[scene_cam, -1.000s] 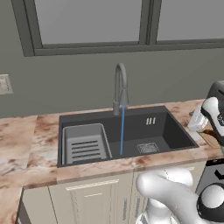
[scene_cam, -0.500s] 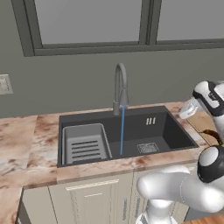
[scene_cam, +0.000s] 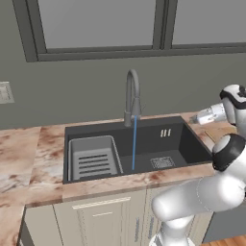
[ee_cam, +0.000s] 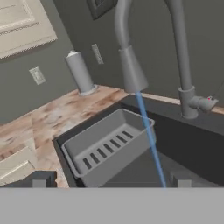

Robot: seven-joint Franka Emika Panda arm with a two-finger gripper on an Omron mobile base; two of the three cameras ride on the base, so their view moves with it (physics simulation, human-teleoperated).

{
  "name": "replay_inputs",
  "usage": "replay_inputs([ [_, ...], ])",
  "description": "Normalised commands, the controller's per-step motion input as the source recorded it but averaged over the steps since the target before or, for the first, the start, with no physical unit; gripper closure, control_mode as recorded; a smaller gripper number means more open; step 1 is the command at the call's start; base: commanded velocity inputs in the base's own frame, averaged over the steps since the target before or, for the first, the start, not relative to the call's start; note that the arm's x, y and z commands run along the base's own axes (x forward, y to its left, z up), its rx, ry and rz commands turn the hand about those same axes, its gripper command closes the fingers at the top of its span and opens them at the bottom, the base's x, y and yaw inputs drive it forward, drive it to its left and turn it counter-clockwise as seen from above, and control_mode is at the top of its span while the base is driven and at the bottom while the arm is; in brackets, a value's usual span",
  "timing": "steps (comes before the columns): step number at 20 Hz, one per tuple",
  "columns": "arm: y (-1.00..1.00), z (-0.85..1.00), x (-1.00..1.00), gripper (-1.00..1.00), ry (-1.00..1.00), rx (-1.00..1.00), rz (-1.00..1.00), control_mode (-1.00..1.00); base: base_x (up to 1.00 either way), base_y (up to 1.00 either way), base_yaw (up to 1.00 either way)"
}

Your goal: Pick the banana from the sink and place it on the cutting board to airdry. Then turn off the sink faucet.

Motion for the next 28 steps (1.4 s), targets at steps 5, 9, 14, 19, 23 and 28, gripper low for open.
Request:
replay_inputs([
  [5,0.36,0.00,0.07,-1.00,-0.12,0.06,0.08,-1.00,0.00,0.00,0.00],
  [9,0.32,0.00,0.00,-1.00,-0.22,0.00,0.08,-1.00,0.00,0.00,0.00],
  [14,0.36,0.00,0.03,-1.00,-0.21,0.00,0.05,-1.00,0.00,0.00,0.00],
  [19,0.32,0.00,0.18,-1.00,-0.08,0.01,0.00,-1.00,0.00,0.00,0.00],
  [23,0.25,0.00,0.17,-1.00,-0.03,0.01,0.00,-1.00,0.00,0.00,0.00],
  [28,0.19,-0.01,0.15,-1.00,-0.01,0.00,0.00,-1.00,0.00,0.00,0.00],
])
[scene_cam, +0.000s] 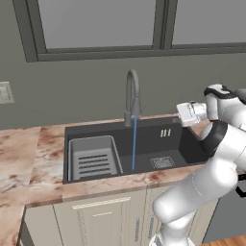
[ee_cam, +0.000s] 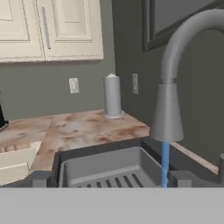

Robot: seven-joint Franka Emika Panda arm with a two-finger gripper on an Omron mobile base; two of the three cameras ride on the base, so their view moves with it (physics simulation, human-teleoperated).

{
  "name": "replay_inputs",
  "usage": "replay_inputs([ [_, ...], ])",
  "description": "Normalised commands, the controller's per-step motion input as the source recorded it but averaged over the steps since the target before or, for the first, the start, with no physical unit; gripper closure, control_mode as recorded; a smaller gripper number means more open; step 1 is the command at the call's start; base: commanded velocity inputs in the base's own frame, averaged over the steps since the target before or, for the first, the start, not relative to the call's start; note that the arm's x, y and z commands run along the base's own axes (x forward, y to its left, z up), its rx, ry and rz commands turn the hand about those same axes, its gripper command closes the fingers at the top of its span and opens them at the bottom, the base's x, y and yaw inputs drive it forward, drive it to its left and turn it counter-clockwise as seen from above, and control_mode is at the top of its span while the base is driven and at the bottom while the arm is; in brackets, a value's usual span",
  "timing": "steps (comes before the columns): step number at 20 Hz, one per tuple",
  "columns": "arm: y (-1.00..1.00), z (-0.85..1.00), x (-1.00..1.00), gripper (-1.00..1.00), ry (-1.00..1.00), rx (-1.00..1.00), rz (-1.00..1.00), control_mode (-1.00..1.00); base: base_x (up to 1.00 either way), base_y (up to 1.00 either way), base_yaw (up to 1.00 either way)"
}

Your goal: Pick the banana from the sink and place it on the cutting board to airdry. Then turn off the sink faucet.

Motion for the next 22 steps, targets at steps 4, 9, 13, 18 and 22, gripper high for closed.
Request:
replay_inputs([
  [4,0.07,-0.11,0.29,-1.00,0.00,0.00,-0.01,-1.00,0.00,0.00,0.00],
  [9,0.00,-0.23,0.31,-1.00,0.00,0.00,0.00,-1.00,0.00,0.00,0.00],
  [13,0.00,-0.29,0.34,-1.00,0.00,0.01,0.00,-1.00,0.00,0.00,0.00],
  [18,0.00,-0.10,0.34,-1.00,0.00,0.03,0.00,-1.00,0.00,0.00,0.00],
  [22,0.00,0.00,0.39,-1.00,0.00,0.06,0.00,-1.00,0.00,0.00,0.00],
])
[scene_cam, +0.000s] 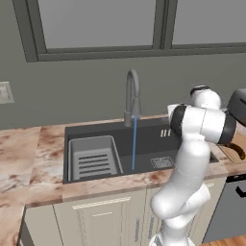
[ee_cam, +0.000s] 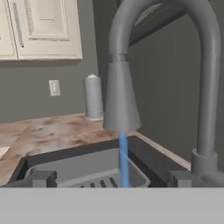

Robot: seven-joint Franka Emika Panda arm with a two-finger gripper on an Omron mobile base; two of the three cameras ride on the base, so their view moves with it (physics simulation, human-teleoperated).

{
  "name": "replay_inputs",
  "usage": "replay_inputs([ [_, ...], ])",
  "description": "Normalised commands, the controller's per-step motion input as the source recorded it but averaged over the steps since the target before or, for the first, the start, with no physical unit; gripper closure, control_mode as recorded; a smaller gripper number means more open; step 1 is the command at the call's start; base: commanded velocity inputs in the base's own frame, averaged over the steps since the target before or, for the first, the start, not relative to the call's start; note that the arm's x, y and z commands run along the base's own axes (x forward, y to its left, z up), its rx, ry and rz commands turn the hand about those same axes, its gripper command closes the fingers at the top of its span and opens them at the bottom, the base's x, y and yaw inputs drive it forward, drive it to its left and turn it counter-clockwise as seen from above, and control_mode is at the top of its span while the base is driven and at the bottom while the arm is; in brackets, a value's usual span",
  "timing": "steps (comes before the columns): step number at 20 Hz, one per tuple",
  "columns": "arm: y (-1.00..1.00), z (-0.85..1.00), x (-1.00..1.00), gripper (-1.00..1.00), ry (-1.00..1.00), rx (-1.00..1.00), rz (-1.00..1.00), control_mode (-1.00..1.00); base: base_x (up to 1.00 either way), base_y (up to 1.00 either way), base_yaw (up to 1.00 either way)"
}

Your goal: Pick the banana from the sink and place it on the cutting board to airdry. Then turn off the sink faucet.

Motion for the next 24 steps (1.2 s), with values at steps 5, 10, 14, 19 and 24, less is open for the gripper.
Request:
replay_inputs([
  [5,0.00,0.00,0.41,-1.00,0.00,0.06,0.00,-1.00,0.00,0.00,0.00],
  [10,0.01,-0.05,0.46,-1.00,0.00,0.02,0.00,-1.00,0.00,0.00,0.00],
  [14,0.04,-0.11,0.48,-1.00,0.00,0.01,0.00,-1.00,0.00,0.00,0.00],
  [19,0.08,-0.15,0.48,-1.00,0.00,0.00,0.00,-1.00,0.00,0.00,0.00],
  [24,0.06,-0.21,0.43,-1.00,0.00,0.00,0.00,-1.00,0.00,0.00,0.00],
])
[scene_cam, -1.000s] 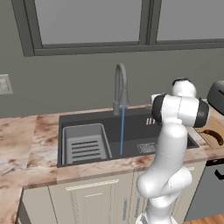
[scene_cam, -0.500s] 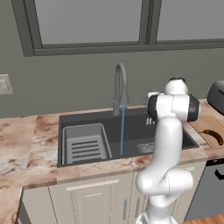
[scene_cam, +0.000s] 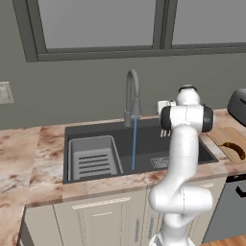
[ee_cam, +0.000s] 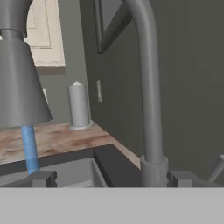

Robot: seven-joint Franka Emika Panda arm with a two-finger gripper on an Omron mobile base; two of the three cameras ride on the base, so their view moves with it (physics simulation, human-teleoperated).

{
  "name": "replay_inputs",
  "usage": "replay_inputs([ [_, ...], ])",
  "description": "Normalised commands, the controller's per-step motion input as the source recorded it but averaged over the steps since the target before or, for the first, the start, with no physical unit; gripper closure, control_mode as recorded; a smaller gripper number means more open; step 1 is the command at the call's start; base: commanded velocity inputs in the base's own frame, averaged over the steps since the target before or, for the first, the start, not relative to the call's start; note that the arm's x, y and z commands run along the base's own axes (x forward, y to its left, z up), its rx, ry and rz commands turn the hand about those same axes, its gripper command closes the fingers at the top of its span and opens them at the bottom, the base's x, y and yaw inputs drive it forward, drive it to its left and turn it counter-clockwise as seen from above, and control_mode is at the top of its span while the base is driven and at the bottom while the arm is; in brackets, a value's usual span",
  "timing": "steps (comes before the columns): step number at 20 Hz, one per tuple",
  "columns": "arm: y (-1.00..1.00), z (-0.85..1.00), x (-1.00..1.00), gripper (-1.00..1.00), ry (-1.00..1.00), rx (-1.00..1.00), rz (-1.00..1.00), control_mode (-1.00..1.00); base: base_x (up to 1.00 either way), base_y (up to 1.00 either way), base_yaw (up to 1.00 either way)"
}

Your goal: Pick the banana from the sink and place it on the cutting board to airdry. Then turn off the sink faucet.

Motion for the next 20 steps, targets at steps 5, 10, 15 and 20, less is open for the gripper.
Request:
replay_inputs([
  [5,0.07,-0.19,0.43,-1.00,0.00,0.00,0.00,-1.00,0.00,0.00,0.00],
  [10,0.05,-0.18,0.44,-1.00,0.00,0.00,0.00,-1.00,0.00,0.00,0.00],
  [15,0.01,-0.22,0.39,-1.00,0.00,0.00,0.00,-1.00,0.00,0.00,0.00],
  [20,0.00,-0.24,0.36,-1.00,0.01,0.00,0.00,-1.00,0.00,0.00,0.00],
])
